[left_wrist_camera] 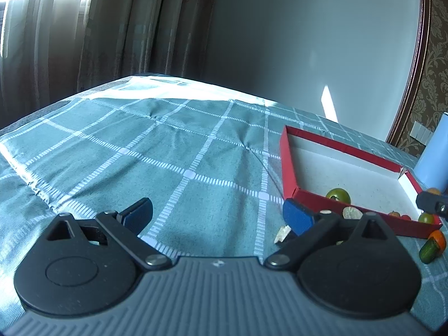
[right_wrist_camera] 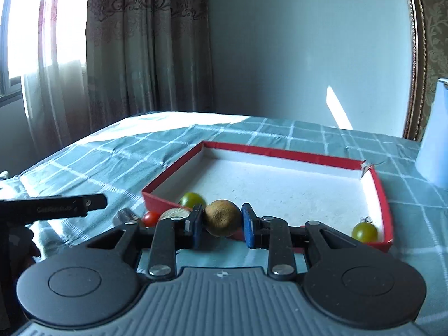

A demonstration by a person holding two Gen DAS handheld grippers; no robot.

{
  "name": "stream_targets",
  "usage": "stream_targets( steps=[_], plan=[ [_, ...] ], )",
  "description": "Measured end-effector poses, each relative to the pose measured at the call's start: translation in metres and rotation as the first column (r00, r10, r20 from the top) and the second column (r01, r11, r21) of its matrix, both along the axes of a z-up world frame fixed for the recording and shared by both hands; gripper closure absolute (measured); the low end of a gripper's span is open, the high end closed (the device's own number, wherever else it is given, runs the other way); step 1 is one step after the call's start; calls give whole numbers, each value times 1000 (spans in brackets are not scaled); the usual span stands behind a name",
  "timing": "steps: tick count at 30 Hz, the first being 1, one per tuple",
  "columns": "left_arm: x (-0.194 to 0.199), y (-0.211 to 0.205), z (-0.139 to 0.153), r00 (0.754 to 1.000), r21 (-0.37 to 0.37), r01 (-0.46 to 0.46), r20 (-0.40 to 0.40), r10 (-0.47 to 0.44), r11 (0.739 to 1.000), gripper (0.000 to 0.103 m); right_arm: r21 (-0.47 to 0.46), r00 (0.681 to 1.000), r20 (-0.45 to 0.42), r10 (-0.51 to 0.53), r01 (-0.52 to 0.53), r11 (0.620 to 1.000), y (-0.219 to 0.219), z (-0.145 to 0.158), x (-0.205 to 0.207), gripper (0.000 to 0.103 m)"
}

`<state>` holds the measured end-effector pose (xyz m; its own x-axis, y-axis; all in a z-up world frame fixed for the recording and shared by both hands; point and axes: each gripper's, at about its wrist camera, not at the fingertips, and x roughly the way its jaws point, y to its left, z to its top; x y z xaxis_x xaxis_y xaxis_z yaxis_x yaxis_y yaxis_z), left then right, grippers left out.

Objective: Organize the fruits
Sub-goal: 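Carry the kiwi into the tray and open the right gripper, then move the left gripper to the dark eggplant slice and close on it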

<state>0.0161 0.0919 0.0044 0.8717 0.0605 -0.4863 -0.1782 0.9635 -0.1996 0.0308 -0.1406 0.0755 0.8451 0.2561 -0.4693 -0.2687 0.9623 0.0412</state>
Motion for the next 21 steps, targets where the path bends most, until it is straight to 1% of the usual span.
stream_targets(
  steps=[2,4,7,9,13,17,19,21],
  plan=[
    [0,-1,0,1000,4,8,0,-8,1000,4,-1,998,-4,-59,59,998,-20,0,15,74],
    [1,-3,0,1000,13,12,-2,-12,1000,4,-4,994,-32,-107,107,994,-38,-8,32,74],
    [1,-4,0,1000,20,15,-3,-15,1000,4,22,988,-80,-130,133,991,-53,-23,49,74],
    [1,-4,0,1000,21,15,-4,-15,1000,4,28,986,-92,-142,145,989,-57,-32,55,74],
    [2,-5,-1,1000,27,18,-8,-18,999,4,18,982,-100,-160,163,986,-55,-46,59,74],
    [3,-6,-1,1000,33,28,-14,-28,999,4,-16,980,-109,-166,165,986,-51,-51,58,73],
    [3,-6,-1,1000,36,28,-13,-27,999,4,-17,981,-82,-175,174,985,-51,-51,56,73],
    [3,-6,-1,1000,36,27,-14,-27,999,3,2,982,-63,-179,180,984,-55,-47,51,73]
  ],
)
